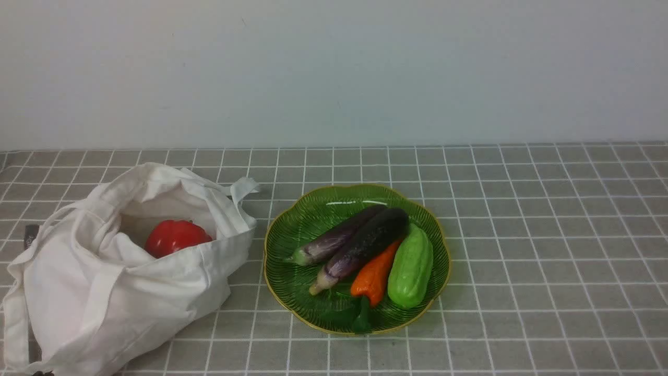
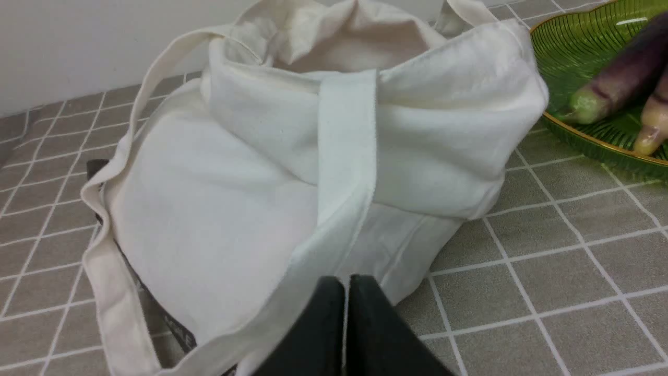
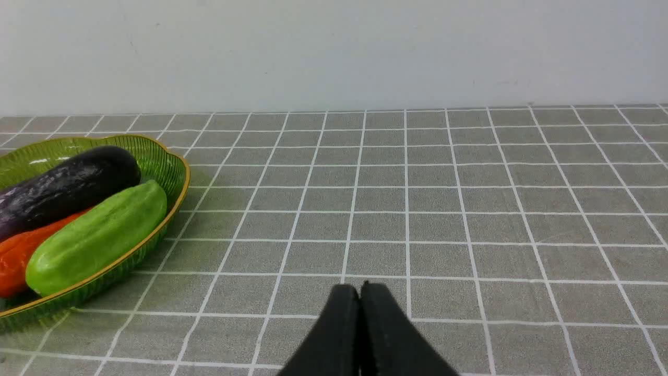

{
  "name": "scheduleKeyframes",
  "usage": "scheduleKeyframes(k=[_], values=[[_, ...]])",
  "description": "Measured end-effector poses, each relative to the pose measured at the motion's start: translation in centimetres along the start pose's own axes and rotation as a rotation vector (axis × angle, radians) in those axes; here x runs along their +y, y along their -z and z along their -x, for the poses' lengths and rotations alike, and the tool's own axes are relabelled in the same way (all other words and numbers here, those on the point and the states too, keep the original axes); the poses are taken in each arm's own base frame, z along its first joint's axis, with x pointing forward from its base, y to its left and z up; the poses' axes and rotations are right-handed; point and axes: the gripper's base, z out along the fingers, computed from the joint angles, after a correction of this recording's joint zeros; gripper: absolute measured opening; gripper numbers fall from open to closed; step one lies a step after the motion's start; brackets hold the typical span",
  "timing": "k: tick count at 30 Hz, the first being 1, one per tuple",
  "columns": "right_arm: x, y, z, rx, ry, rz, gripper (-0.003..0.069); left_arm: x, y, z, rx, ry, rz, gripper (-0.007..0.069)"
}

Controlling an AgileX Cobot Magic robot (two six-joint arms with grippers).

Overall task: Take vegetables from bag on grey coffee tablecloth place on plate.
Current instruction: 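Reach into the bag and grasp the red bell pepper with the left gripper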

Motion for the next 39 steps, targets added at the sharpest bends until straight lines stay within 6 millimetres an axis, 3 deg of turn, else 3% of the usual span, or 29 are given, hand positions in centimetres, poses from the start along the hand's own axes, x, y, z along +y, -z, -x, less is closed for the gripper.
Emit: scheduleKeyframes(k=[31,34,36,39], values=[[0.0,0.0,0.0,0.0,0.0,0.0,-0.0015,0.0,0.0,0.0,-0.002,0.008,-0.002,-0.0005],[0.0,0.0,0.0,0.0,0.0,0.0,-0.0015,-0.2,0.0,0.2,-0.025,0.11,-0.023,-0.0005],[0.0,0.0,0.0,0.0,0.0,0.0,-0.0015,-0.5,0.1,0.9,-0.09,0.383,-0.077,-0.0005],[0.0,0.0,0.0,0.0,0.0,0.0,-0.0015,-0.7,0.1,1.5,-0.139,0.591,-0.118,-0.0005]])
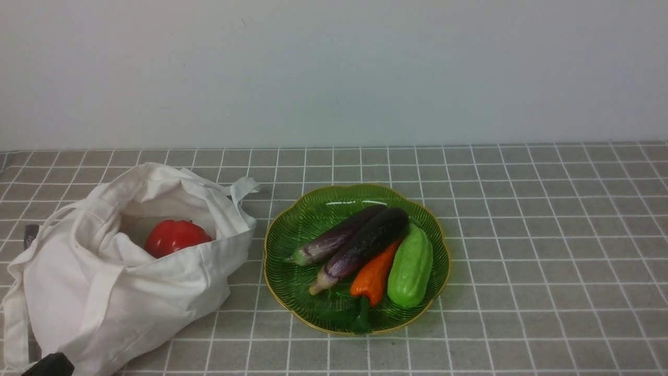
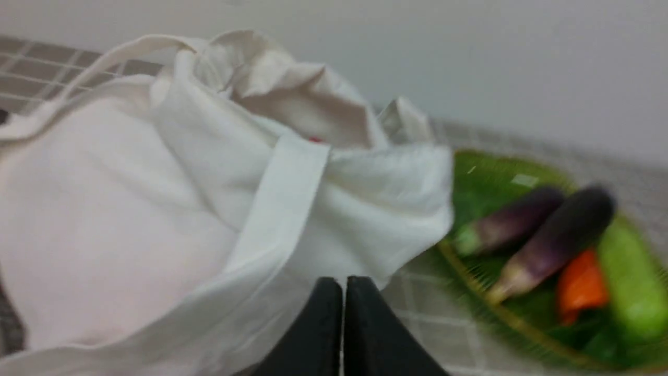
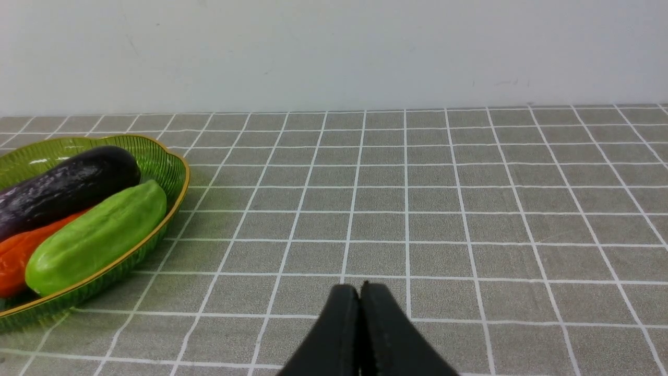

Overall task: Take vegetables from bag on grey coffee tablecloth place on plate.
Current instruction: 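Reach into the bag and grasp the red bell pepper with the left gripper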

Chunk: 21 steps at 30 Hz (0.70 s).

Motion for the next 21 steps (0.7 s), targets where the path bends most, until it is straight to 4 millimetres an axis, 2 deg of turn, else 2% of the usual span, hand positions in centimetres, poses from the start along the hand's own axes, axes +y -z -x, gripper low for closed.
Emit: scheduleKeyframes(k=[1,5,7,10,11,13,16,17,20,21], values=[[0.0,0.0,0.0,0.0,-0.001,0.0,-0.0015,-0.1,0.0,0.2,-0.02,0.076,-0.017,-0.0005],[0.0,0.0,0.0,0.0,-0.001,0.0,-0.0015,-0.3,0.0,0.9,-0.094,0.2,-0.038,-0.0005],[0.0,0.0,0.0,0.0,-0.001,0.0,-0.0015,-0.1,0.1,1.6,-0.18,0.236,-0.035,-0.0005],[0.0,0.0,0.0,0.0,-0.001,0.0,-0.0015,0.3,0.7,3.6,-0.397,0.293,-0.023,-0.0005],[0.0,0.0,0.0,0.0,-0.001,0.0,-0.0015,0.2,0.9,3.9,-0.415,0.295,-0.026,-0.0005],[0.0,0.0,0.0,0.0,-0.001,0.0,-0.0015,-1.1,2.4,7.1,-0.581,0.262,-0.065,-0.0005],[0.0,0.0,0.0,0.0,0.0,0.0,-0.0015,-4.1,4.6,11.7,-0.676,0.119,-0.119,-0.0005],[0.0,0.0,0.0,0.0,0.0,0.0,-0.0015,-5.3,5.1,13.2,-0.667,0.052,-0.128,-0.0005],[0.0,0.0,0.0,0.0,0.0,0.0,-0.0015,-8.6,4.0,16.7,-0.457,-0.148,-0.136,-0.0005],[0.0,0.0,0.0,0.0,0.0,0.0,-0.0015,-8.8,3.8,16.9,-0.439,-0.156,-0.138,-0.0005]])
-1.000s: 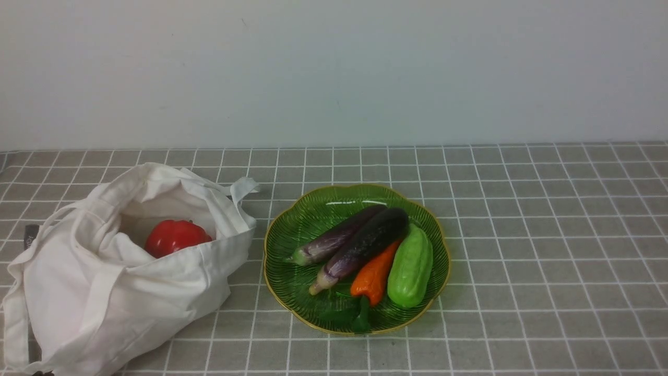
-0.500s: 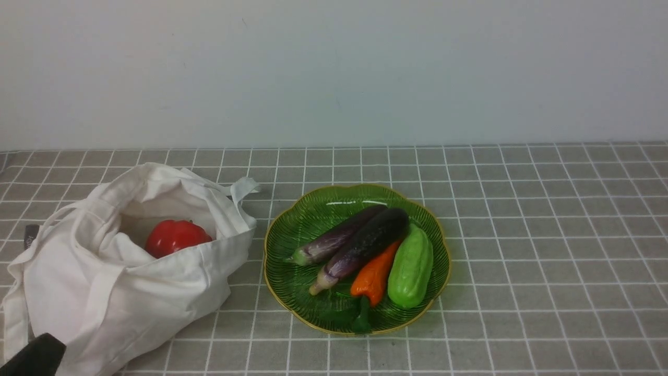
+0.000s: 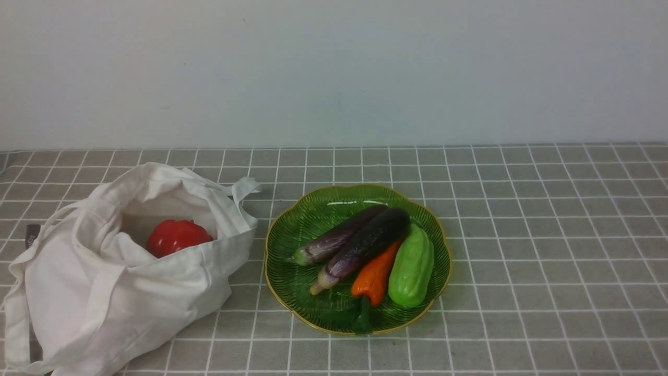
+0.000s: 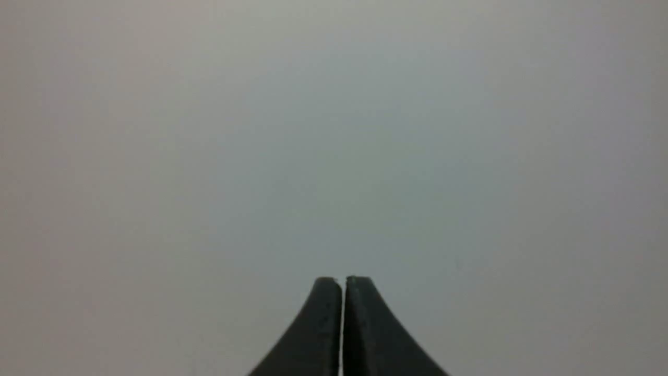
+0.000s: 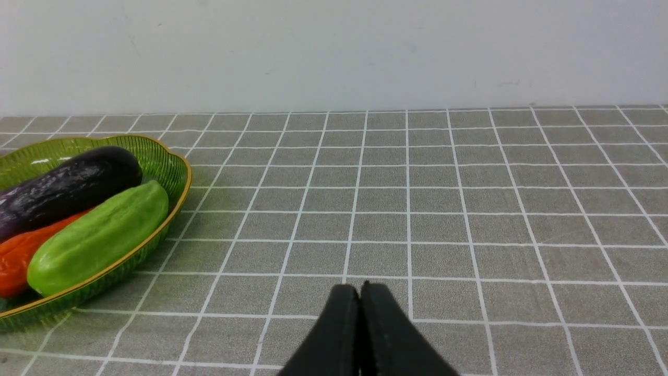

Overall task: Take vegetables from bag on grey coffee tablecloth place on plate.
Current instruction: 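Reach into the bag and grasp the red bell pepper with the left gripper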

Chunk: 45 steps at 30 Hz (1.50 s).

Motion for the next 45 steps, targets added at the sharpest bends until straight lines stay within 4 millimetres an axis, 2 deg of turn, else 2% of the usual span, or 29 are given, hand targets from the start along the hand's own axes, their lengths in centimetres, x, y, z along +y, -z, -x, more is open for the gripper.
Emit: scheduleKeyframes(k=[1,2,3,4,5,7,10,11,15,16,18,20,21,24,25,27,29,32,33,36,38,40,42,43,45], values=[[0.0,0.0,0.0,0.0,0.0,0.0,-0.0015,-0.9,-2.5,0.3,0.207,-0.067,-0.037,-0.0005],[0.0,0.0,0.0,0.0,0.0,0.0,-0.0015,-1.0,-2.8,0.3,0.233,-0.069,-0.042,-0.0005],[0.0,0.0,0.0,0.0,0.0,0.0,-0.0015,-1.4,-5.3,0.0,0.438,-0.119,-0.068,-0.0005],[0.0,0.0,0.0,0.0,0.0,0.0,-0.0015,-1.3,-5.6,-0.4,0.476,-0.124,-0.067,-0.0005],[0.0,0.0,0.0,0.0,0.0,0.0,-0.0015,-1.1,-7.8,-1.2,0.643,-0.155,-0.071,-0.0005],[0.0,0.0,0.0,0.0,0.0,0.0,-0.0015,-0.3,-10.7,-3.0,0.928,-0.224,-0.06,-0.0005],[0.0,0.0,0.0,0.0,-0.001,0.0,-0.0015,1.1,-13.8,-4.8,1.144,-0.288,-0.027,-0.0005],[0.0,0.0,0.0,0.0,-0.001,0.0,-0.0015,1.7,-15.5,-5.5,1.24,-0.305,-0.008,-0.0005],[0.0,0.0,0.0,0.0,-0.001,0.0,-0.0015,2.8,-18.7,-7.0,1.353,-0.298,0.018,-0.0005],[0.0,0.0,0.0,0.0,-0.001,0.0,-0.0015,3.3,-20.2,-8.0,1.389,-0.293,0.022,-0.0005],[0.0,0.0,0.0,0.0,-0.001,0.0,-0.0015,3.7,-21.6,-8.8,1.408,-0.288,0.027,-0.0005],[0.0,0.0,0.0,0.0,-0.001,0.0,-0.0015,4.5,-24.1,-10.6,1.447,-0.275,0.033,-0.0005],[0.0,0.0,0.0,0.0,-0.001,0.0,-0.0015,4.7,-24.4,-10.9,1.455,-0.273,0.034,-0.0005],[0.0,0.0,0.0,0.0,0.0,0.0,-0.0015,5.9,-26.5,-14.0,1.567,-0.257,0.019,-0.0003],[0.0,0.0,0.0,0.0,0.0,0.0,-0.0015,6.1,-26.7,-14.5,1.583,-0.254,0.018,-0.0003],[0.0,0.0,0.0,0.0,0.0,0.0,-0.0015,7.1,-27.6,-16.8,1.658,-0.261,0.005,0.0022],[0.0,0.0,0.0,0.0,0.0,0.0,-0.0015,7.5,-27.9,-17.6,1.677,-0.268,0.002,0.004],[0.0,0.0,0.0,0.0,0.0,0.0,-0.0015,8.6,-28.5,-19.5,1.712,-0.295,0.02,0.0145],[0.0,0.0,0.0,0.0,0.0,0.0,-0.0015,8.6,-28.5,-19.6,1.712,-0.296,0.022,0.0153],[0.0,0.0,0.0,0.0,-0.001,0.0,-0.0015,9.3,-28.9,-20.5,1.702,-0.328,0.037,0.034],[0.0,0.0,0.0,0.0,-0.001,0.0,-0.0015,9.5,-29.1,-20.8,1.695,-0.346,0.042,0.0415],[0.0,0.0,0.0,0.0,-0.001,0.0,-0.0015,10.2,-29.4,-22.1,1.697,-0.372,0.054,0.0586],[0.0,0.0,0.0,0.0,-0.001,0.0,-0.0015,10.7,-29.4,-23.3,1.713,-0.368,0.056,0.0645],[0.0,0.0,0.0,0.0,-0.001,0.0,-0.0015,10.8,-29.5,-23.4,1.714,-0.368,0.056,0.0654],[0.0,0.0,0.0,0.0,-0.001,0.0,-0.0015,11.3,-29.4,-25.1,1.747,-0.346,0.059,0.0682]])
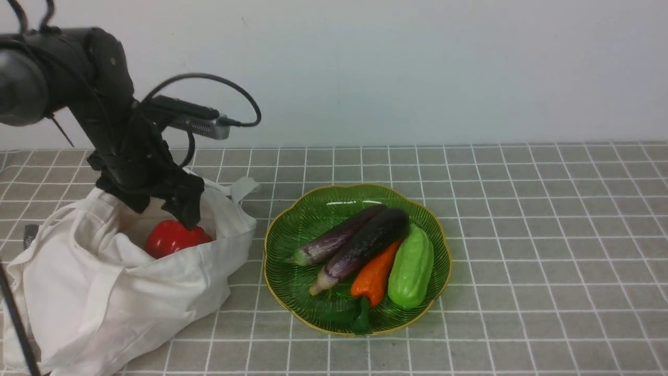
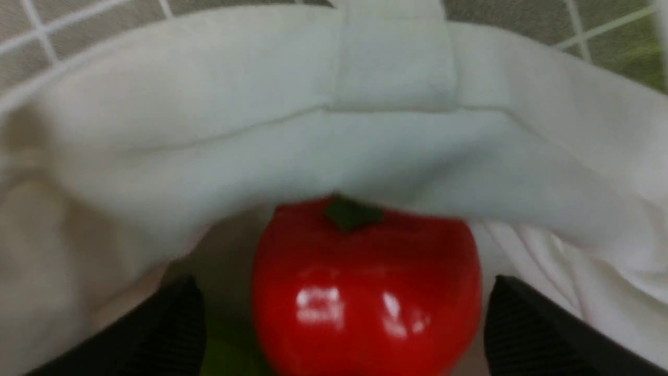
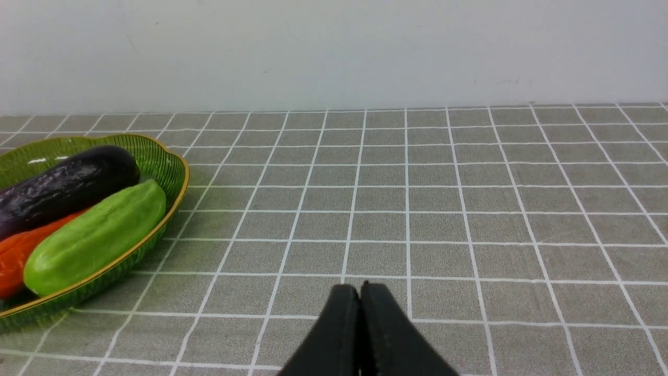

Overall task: Take vegetables from bag on grey coffee tablecloth place on plate.
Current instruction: 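Reach into the bag and grasp the red bell pepper with the left gripper, then take the red bell pepper out of the bag and place it on the plate with the left gripper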

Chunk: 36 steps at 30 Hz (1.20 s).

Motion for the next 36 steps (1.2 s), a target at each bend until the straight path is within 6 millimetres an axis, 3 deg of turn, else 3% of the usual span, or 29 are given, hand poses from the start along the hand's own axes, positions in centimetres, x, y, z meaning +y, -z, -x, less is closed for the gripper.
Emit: scheduleKeyframes(k=[4,13,18,26,30,31,32,36], values=[[0.0,0.0,0.0,0.0,0.0,0.0,-0.0015,0.2,-2.1,0.2,0.031,0.012,-0.014,0.0685],[0.0,0.0,0.0,0.0,0.001,0.0,-0.0015,0.5,-2.7,0.4,0.043,0.073,0.021,0.0685],[0.0,0.0,0.0,0.0,0.0,0.0,-0.0015,0.6,-3.2,0.6,0.057,0.101,0.018,0.0627],[0.0,0.0,0.0,0.0,0.0,0.0,-0.0015,0.6,-2.7,0.3,0.098,0.118,0.018,0.0624],[0.0,0.0,0.0,0.0,0.0,0.0,-0.0015,0.3,-1.7,-0.4,0.12,0.119,0.017,0.0624],[0.0,0.0,0.0,0.0,0.0,0.0,-0.0015,0.1,0.1,-0.7,0.094,0.116,0.024,0.0624],[0.0,0.0,0.0,0.0,0.0,0.0,-0.0015,0.1,0.3,-0.7,0.09,0.115,0.025,0.0624],[0.0,0.0,0.0,0.0,0.001,0.0,-0.0015,-1.0,6.9,-1.5,-0.073,0.116,0.033,0.0624]])
